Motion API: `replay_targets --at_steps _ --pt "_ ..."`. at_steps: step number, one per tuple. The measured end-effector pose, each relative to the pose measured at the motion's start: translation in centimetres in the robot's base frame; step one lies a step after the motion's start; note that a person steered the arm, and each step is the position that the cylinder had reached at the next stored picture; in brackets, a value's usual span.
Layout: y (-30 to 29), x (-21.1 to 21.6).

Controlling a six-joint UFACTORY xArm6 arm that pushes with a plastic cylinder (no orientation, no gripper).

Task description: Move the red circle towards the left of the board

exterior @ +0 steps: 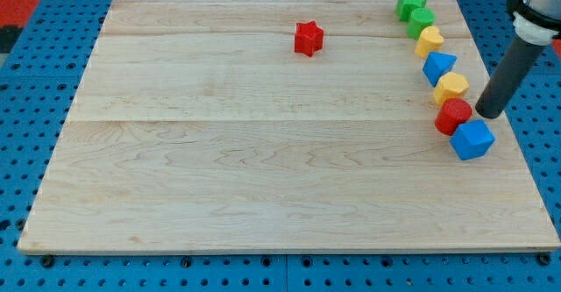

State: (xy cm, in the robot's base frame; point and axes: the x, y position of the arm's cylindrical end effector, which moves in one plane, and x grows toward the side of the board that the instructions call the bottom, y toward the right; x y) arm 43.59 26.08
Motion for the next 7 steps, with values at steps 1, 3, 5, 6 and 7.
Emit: replay_targets --at_steps 1,3,5,6,7 --pt "-6.7 -0.1" --pt "-7.9 -0.2" --pt "-4.0 -0.2" --pt "-4.0 1.3" --pt "-4.0 1.4"
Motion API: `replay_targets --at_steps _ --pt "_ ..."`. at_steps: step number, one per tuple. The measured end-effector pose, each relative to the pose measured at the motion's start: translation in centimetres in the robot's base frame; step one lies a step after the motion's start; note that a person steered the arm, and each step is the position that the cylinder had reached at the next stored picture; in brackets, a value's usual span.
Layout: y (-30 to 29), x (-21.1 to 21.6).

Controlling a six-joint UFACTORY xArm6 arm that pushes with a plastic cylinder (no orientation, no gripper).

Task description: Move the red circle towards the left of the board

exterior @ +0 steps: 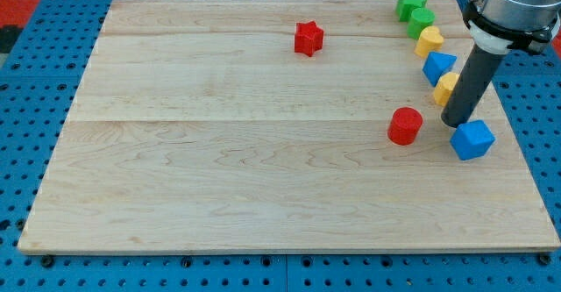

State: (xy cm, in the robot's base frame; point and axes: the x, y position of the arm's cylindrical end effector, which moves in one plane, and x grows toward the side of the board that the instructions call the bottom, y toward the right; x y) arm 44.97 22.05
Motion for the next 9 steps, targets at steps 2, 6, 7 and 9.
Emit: replay_targets --at_steps 2,6,7,9 --pt "-5.2 0.0" --pt "-5.9 1.8" --pt "-5.9 2.6" --pt "-8.4 2.6"
